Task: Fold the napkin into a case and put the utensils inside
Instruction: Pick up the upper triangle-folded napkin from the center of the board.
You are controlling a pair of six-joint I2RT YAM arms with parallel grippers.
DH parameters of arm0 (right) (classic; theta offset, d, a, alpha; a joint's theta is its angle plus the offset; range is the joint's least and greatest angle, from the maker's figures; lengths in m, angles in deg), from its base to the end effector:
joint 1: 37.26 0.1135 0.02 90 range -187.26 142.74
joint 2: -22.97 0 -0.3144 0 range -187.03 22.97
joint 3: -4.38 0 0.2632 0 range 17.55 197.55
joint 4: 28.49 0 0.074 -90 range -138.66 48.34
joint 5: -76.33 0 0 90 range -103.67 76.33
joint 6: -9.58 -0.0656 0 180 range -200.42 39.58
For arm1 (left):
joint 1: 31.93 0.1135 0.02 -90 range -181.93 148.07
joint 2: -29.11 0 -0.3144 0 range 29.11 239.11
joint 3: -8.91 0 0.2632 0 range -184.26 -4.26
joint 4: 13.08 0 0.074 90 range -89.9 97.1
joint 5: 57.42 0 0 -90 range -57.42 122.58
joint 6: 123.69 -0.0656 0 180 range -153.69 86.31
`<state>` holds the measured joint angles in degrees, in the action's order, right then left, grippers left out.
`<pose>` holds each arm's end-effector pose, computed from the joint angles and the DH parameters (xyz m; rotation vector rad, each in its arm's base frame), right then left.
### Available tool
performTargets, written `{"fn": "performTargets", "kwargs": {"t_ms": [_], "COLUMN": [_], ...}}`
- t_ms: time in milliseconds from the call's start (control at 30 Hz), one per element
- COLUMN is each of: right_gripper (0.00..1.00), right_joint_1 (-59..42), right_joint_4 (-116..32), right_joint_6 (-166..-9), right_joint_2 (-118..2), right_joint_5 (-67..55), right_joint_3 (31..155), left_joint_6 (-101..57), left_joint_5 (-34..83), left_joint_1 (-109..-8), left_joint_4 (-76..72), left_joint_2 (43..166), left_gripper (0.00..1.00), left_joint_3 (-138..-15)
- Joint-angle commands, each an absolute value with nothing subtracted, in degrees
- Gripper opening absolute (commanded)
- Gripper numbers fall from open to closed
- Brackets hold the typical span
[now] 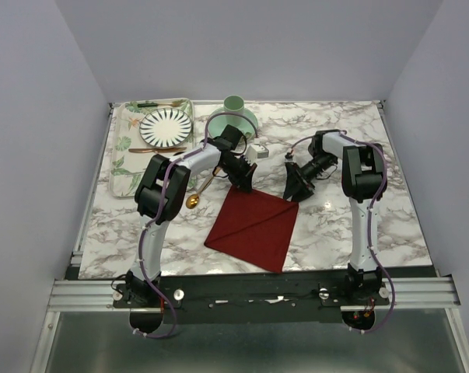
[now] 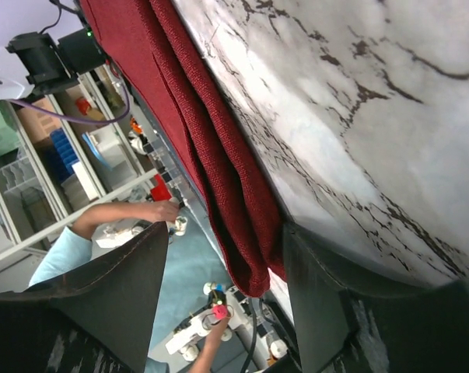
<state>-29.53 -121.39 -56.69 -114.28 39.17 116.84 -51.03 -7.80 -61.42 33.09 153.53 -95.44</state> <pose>0.4260 0.1106 0.1159 0.3824 -2.4846 -1.3133 0.4098 -0.2806 0.1691 1.2315 2.3320 -1.0200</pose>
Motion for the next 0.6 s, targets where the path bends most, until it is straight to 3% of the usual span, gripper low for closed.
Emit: {"fn": "performTargets", "kwargs": {"t_ms": [0,367,567], "right_gripper": [0.68,0.66,0.57], "right_joint_1": [-29.3,-31.8,-31.8], "right_joint_4": [-124.9,-122.6,-122.0], "right_joint_6": [-51.8,-53.1,-53.0], "right_joint_2": [-116.2,-114.1,-113.3], "right_joint_5": [38.5,32.3,32.9], "right_joint_3": [115.0,110.9,109.2], "left_joint_6": [-50.0,-49.9,-49.9], "left_joint_5": [-4.5,-4.2,-4.0], "left_joint_1": [-61.8,-61.8,-61.9], "left_joint_4": [33.5,33.1,33.1], "left_joint_2": [154.8,154.2,154.2], "left_gripper": [0.0,0.0,0.0], "left_joint_3": [-95.4,-94.7,-94.6]}}
